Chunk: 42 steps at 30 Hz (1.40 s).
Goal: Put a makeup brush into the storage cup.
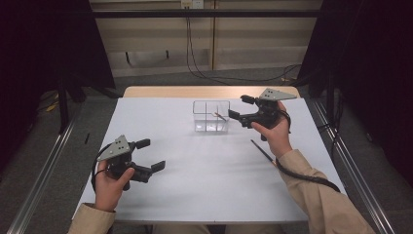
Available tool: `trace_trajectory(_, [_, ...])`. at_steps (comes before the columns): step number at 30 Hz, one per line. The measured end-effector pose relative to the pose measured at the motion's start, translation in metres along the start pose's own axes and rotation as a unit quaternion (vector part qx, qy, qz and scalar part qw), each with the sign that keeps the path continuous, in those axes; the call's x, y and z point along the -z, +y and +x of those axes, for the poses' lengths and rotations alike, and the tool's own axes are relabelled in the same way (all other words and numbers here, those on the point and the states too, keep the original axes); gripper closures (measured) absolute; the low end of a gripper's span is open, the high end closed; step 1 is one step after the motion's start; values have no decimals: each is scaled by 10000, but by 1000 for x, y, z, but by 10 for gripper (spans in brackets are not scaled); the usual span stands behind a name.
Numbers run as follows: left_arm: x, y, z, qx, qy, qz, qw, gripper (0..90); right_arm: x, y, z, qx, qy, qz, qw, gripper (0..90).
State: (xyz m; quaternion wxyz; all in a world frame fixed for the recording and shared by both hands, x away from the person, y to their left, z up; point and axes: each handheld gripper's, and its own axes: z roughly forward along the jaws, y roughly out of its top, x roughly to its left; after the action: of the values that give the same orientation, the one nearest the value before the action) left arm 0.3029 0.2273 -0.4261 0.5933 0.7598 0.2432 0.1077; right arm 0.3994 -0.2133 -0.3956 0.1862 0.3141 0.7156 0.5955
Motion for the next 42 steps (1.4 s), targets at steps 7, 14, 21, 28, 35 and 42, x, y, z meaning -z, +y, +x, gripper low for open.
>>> trace_trajectory(7, [-1, 0, 0, 15, 5, -4, 10000, 1, 13, -4, 3, 15, 27, -9, 10000, 90])
trace_trajectory(14, [0, 0, 0, -1, -1, -11, 10000, 1, 28, -10, 4, 44, 15, 38, 10000, 82])
trace_trajectory(21, [-1, 0, 0, 3, -2, -5, 10000, 1, 43, -17, 4, 53, -8, 47, 10000, 73])
trace_trajectory(28, [-2, 0, 0, 6, 1, 3, 10000, 1, 55, -21, 5, 13, 8, 18, 10000, 67])
trace_trajectory(35, [-2, 0, -1, 4, -4, 4, 10000, 1, 64, -26, 8, 73, -4, 128, 9999, 63])
trace_trajectory(42, [-2, 0, -1, -1, -3, -8, 10000, 1, 74, -33, 11, 103, 4, 193, 9998, 57])
